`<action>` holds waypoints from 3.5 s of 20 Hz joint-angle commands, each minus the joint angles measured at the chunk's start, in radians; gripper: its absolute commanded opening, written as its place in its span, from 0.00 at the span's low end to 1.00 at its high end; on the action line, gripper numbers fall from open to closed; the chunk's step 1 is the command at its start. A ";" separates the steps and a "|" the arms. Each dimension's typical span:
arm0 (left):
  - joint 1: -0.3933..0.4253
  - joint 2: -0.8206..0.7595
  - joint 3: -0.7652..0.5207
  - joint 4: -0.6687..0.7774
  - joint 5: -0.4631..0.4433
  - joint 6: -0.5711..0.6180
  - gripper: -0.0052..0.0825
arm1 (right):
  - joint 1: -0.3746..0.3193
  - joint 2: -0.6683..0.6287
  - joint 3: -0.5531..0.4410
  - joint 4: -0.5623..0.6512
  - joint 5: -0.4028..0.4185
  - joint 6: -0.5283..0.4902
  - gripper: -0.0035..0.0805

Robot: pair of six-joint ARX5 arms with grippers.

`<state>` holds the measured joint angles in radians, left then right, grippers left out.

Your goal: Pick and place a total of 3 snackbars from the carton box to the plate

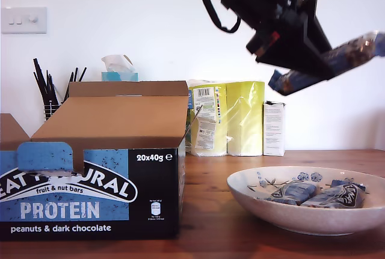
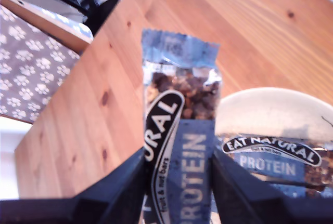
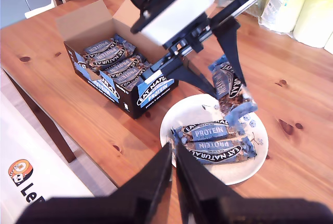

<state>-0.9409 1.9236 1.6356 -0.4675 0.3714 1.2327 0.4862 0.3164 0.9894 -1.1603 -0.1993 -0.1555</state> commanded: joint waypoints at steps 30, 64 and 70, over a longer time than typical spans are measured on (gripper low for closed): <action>0.005 0.230 -0.017 -0.068 0.063 0.024 0.44 | 0.004 -0.008 0.003 -0.054 -0.034 -0.025 0.03; 0.305 -0.727 -0.588 0.101 -0.379 -1.094 0.03 | 0.002 0.237 -0.105 0.495 0.245 0.136 0.03; 0.436 -0.986 -0.749 0.051 -0.431 -1.191 0.03 | 0.002 0.237 -0.105 0.484 0.298 0.186 0.03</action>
<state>-0.5076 0.9604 0.9092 -0.4091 -0.0547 0.0521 0.4862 0.5587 0.8993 -0.6800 0.0898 0.0250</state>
